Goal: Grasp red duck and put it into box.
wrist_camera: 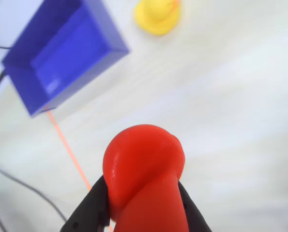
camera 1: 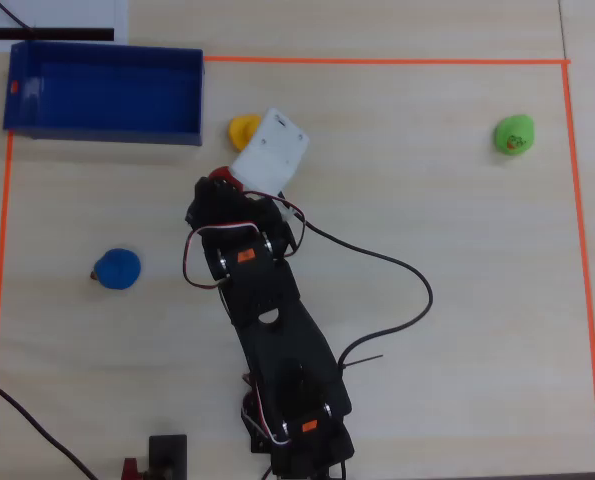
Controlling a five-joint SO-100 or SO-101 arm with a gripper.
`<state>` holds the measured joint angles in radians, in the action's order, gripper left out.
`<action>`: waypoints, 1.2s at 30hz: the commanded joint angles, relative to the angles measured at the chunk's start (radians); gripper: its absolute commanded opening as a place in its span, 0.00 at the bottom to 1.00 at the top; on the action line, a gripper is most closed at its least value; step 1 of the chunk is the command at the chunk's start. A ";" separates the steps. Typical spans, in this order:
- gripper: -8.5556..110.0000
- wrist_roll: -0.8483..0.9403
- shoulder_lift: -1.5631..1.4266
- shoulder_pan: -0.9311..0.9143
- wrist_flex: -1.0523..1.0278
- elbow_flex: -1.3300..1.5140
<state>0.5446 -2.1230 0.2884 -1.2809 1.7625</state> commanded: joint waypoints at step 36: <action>0.13 0.140 1.485 0.209 0.364 -1.416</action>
<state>0.6688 -0.6151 0.5246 -0.9403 0.4188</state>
